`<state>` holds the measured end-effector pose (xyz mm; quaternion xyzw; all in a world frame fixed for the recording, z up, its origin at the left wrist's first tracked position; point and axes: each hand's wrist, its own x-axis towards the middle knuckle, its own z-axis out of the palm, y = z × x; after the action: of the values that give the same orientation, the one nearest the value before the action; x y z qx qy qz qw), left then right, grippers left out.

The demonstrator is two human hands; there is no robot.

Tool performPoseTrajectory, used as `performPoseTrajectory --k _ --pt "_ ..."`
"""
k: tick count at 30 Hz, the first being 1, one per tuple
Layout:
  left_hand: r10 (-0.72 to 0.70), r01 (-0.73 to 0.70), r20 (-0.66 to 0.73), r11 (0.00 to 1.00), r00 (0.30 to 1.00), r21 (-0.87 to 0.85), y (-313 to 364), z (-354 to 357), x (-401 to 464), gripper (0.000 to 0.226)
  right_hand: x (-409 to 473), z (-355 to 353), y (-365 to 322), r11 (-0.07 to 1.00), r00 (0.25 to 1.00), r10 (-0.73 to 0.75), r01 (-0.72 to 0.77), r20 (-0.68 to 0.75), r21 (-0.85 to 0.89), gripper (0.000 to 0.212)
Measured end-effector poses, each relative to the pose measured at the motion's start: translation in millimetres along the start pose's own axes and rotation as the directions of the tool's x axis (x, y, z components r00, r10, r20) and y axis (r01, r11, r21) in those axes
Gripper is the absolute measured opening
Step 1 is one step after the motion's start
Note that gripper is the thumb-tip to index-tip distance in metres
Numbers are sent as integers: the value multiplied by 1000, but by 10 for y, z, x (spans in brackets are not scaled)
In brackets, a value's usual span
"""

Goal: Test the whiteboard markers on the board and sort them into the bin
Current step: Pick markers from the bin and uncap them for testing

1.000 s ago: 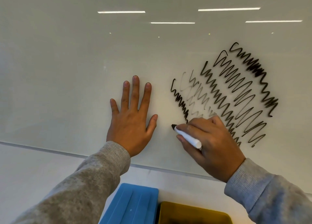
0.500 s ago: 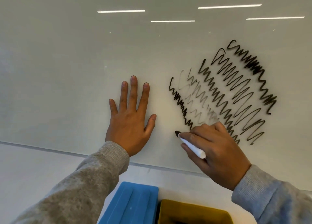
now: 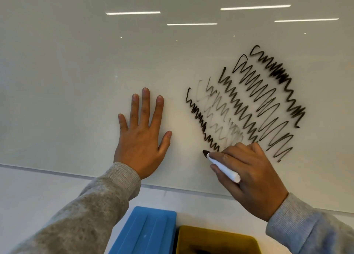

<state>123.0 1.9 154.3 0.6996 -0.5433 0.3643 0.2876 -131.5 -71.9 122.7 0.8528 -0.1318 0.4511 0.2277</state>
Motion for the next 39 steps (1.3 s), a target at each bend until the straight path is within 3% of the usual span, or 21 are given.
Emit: performPoseTrajectory --k 9,18,22,25,32,35,39 --pt "7 -7 11 1000 1000 3 1 -3 -20 81 -82 -45 61 993 992 -89 95 86 -67 35" --pt "7 -7 14 1000 1000 -6 11 16 -29 82 -197 -51 133 999 997 0 -4 73 55 37" --pt "2 -2 11 1000 1000 0 5 23 -32 83 -223 -37 109 999 994 -28 25 101 23 37" --pt "1 -1 13 1000 1000 -1 11 27 -30 83 -215 -55 132 995 998 52 -56 47 77 38" --pt "4 -4 2 1000 1000 3 6 36 -35 79 -270 -21 125 992 997 68 -73 48 101 39" --pt "6 -6 2 1000 1000 -3 -4 49 -37 78 -312 -1 106 998 996 10 -16 87 66 37" --pt "8 -8 -1 1000 1000 2 -2 55 -43 79 -302 -28 125 993 997 73 -75 17 90 37"
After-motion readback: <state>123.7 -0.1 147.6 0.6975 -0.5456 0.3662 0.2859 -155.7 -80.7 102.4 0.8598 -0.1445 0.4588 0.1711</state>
